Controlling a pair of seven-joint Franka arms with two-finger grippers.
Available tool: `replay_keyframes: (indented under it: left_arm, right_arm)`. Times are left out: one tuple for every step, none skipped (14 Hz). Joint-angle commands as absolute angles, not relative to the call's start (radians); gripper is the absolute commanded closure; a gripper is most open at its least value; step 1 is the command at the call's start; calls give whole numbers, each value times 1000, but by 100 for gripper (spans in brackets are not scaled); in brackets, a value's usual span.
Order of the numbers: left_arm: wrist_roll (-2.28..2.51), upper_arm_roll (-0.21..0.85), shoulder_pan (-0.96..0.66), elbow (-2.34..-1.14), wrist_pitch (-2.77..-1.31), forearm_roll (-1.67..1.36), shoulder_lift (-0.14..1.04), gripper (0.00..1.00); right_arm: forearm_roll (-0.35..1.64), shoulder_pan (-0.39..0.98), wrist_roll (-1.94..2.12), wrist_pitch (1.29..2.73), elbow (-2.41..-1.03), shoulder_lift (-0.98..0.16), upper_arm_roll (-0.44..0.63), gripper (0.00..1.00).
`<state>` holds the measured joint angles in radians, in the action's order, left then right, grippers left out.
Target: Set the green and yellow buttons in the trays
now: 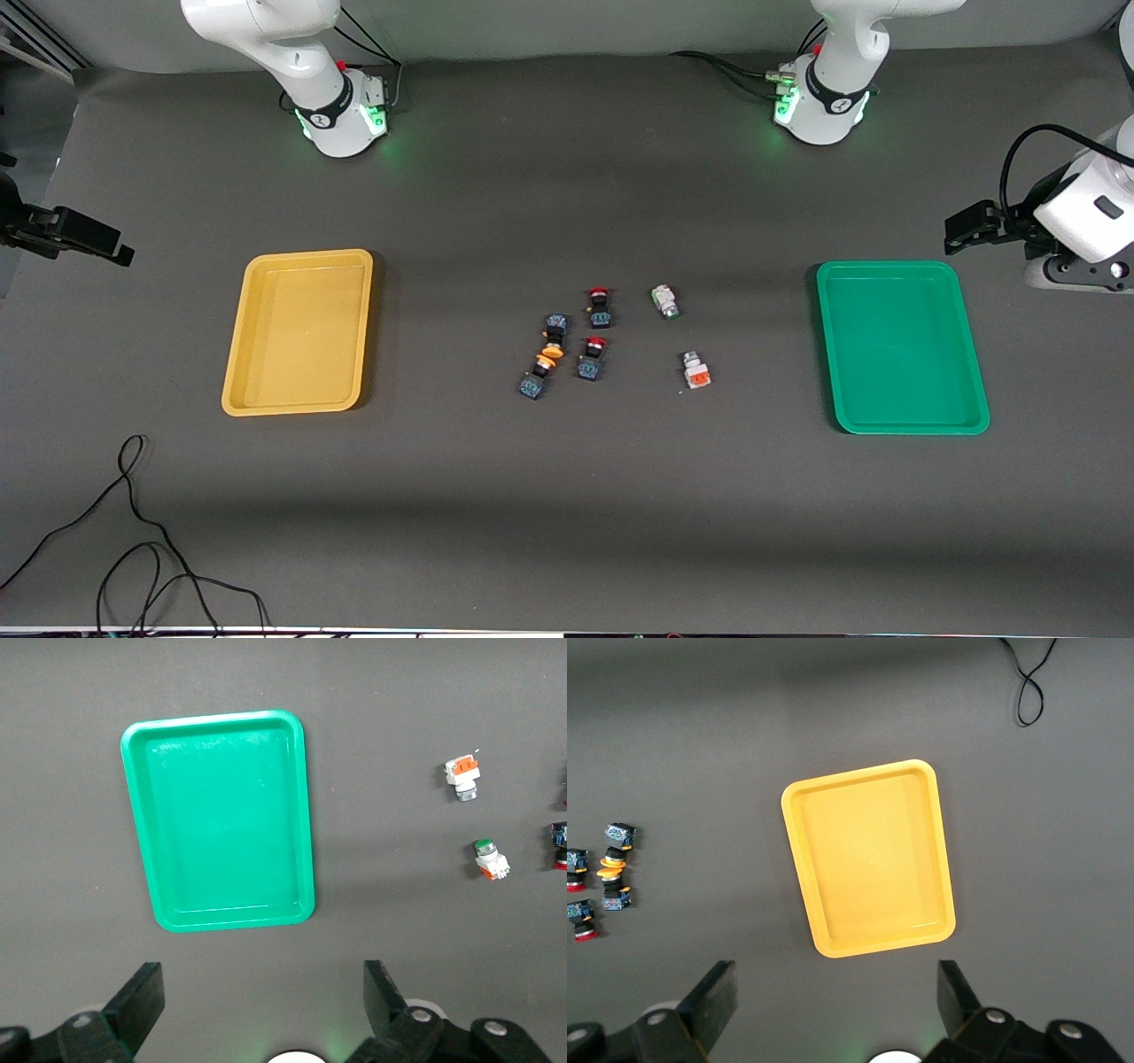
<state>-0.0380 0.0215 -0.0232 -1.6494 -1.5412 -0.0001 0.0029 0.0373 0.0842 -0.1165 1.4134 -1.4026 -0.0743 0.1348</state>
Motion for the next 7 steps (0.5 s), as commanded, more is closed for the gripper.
replay_keyframes:
  left_arm:
    - [-48, 21, -21, -1663, -1540, 6, -15, 0]
    - [-48, 21, -21, -1663, -1540, 6, -15, 0]
    - [-48, 21, -21, -1663, -1540, 6, -15, 0]
    - [-48, 21, -21, -1663, -1540, 6, -15, 0]
    - [-48, 21, -21, -1661, -1539, 6, -15, 0]
    - [-48, 21, -21, -1661, -1539, 6, -15, 0]
    - [-48, 21, -21, -1661, -1539, 6, -15, 0]
  right_arm:
    - [51, 94, -126, 1463, -1387, -92, 140, 0]
    - [49, 94, -127, 1466, -1379, -100, 140, 0]
    - [49, 109, -127, 1470, -1374, -109, 140, 0]
    - [48, 113, -126, 1470, -1367, -110, 140, 0]
    - [48, 112, -126, 1471, -1365, -110, 140, 0]
    - [48, 113, -126, 1471, -1365, -110, 140, 0]
    - [46, 117, -126, 1476, -1365, -110, 140, 0]
